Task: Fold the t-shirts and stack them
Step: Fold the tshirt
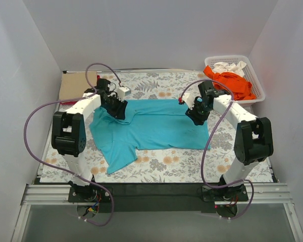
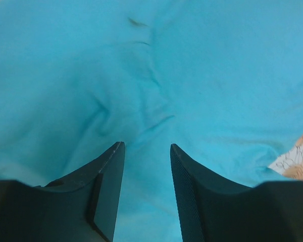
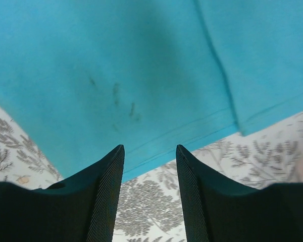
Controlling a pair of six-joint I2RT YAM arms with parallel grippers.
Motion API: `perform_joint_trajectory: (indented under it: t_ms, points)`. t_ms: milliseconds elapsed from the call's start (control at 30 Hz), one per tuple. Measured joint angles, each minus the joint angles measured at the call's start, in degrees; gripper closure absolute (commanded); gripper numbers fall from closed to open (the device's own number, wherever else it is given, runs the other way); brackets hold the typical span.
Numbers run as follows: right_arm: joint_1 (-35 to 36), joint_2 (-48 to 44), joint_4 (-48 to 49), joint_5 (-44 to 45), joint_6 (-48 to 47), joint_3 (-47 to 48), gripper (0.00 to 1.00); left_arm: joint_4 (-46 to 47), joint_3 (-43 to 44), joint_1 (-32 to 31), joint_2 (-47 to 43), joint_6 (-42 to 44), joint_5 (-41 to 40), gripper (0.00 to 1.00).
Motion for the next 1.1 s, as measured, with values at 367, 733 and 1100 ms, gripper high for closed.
perform_joint_trajectory:
  t_ms: [367, 733, 1100]
  points:
    - [0.8, -3.9, -2.5, -0.5, -1.7, -13.1, 0.69, -0.9, -10.5, -3.6, 0.0, -0.4, -2.2, 0.65]
    - [0.4, -1.7, 2.1, 7.2, -2.3, -17.8, 0.74, -2.4, -16.5, -2.2, -5.1, 1.0, -3.6, 0.66]
    - [-0.4, -18.5, 0.6, 5.9, -4.8, -19.9, 0.46, -12.0, -21.0, 3.5, -27.2, 9.5, -2.9, 0.56]
